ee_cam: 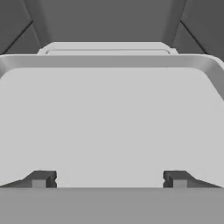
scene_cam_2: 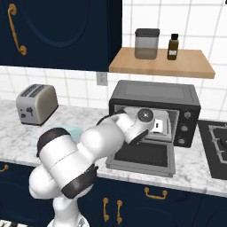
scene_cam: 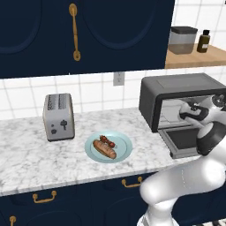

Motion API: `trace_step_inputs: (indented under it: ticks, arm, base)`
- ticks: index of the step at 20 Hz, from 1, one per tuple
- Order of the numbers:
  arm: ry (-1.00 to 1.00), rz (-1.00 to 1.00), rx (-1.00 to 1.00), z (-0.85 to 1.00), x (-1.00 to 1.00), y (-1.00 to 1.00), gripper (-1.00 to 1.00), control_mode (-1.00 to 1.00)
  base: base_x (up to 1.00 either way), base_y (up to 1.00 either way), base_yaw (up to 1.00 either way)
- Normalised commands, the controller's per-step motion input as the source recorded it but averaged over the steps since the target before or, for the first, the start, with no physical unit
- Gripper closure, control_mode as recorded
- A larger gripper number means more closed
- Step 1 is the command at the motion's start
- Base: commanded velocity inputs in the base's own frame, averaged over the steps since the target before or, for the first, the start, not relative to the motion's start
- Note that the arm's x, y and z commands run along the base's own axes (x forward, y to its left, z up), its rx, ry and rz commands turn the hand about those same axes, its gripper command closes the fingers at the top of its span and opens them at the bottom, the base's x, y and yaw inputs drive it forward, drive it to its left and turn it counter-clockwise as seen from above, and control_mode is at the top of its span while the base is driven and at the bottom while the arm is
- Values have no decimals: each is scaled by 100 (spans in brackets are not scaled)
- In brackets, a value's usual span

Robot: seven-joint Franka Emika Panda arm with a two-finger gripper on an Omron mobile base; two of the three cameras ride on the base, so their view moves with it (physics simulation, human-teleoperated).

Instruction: Pick up the kebab skewer and baguette bread, and place them inside the toaster oven. Close the toaster oven door and start by setting the timer.

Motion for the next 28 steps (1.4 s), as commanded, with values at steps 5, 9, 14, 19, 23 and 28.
trace_step_inputs:
  ticks: [5,9,14,19,23,28]
  arm:
    - [37,2,-7,-58,-100,-3,-100,-100]
    - [31,3,-6,-16,-100,-6,-100,-100]
    - [1,4,4,100,-100,25,-100,-100]
    - [1,4,6,100,-57,83,-100,-100]
    - [6,1,8,100,-28,85,-100,-100]
    - [20,4,10,72,-29,95,-100,-100]
  base:
    - [0,0,0]
    - [0,0,0]
    - [0,0,0]
    - [0,0,0]
    - [0,0,0]
    - [0,0,0]
